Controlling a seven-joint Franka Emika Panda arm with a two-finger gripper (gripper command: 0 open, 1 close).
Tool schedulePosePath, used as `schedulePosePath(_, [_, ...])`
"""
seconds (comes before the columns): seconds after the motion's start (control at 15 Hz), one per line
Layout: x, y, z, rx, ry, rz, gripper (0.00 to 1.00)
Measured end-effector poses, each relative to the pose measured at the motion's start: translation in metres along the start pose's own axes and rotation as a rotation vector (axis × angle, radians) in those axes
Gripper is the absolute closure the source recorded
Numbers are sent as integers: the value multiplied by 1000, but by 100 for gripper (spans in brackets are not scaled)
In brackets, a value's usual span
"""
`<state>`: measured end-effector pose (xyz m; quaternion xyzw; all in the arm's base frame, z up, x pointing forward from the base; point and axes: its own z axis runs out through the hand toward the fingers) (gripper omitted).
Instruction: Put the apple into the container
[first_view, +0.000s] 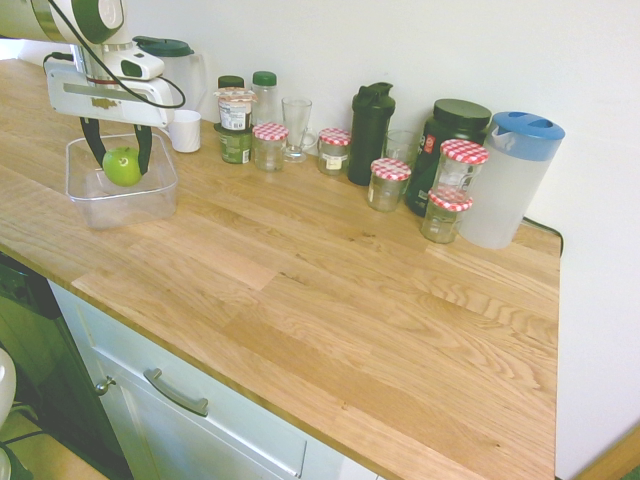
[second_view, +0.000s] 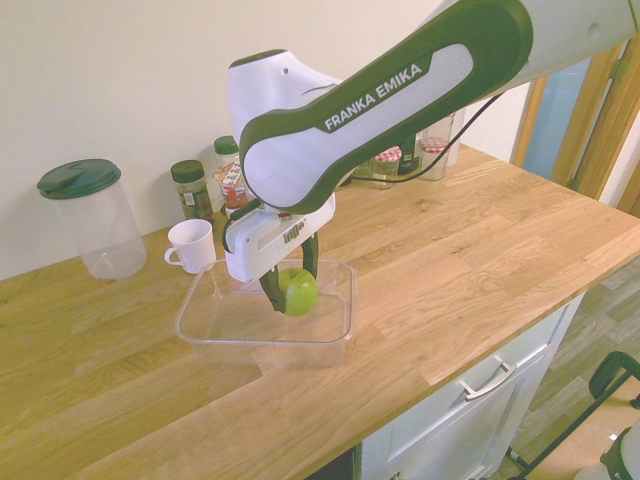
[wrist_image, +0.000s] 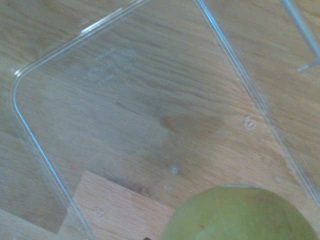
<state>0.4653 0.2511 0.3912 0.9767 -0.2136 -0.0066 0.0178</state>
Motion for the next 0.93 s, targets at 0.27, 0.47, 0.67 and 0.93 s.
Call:
schedulePosePath(0.27, [7,4,5,-3,-5,14,0])
schedulePosePath(0.47, [9,5,3,3,0,19,0])
schedulePosePath(0.67, [18,17,-34,45,6,53,0])
schedulePosePath(0.93, [78,141,-129,70,31,218,0])
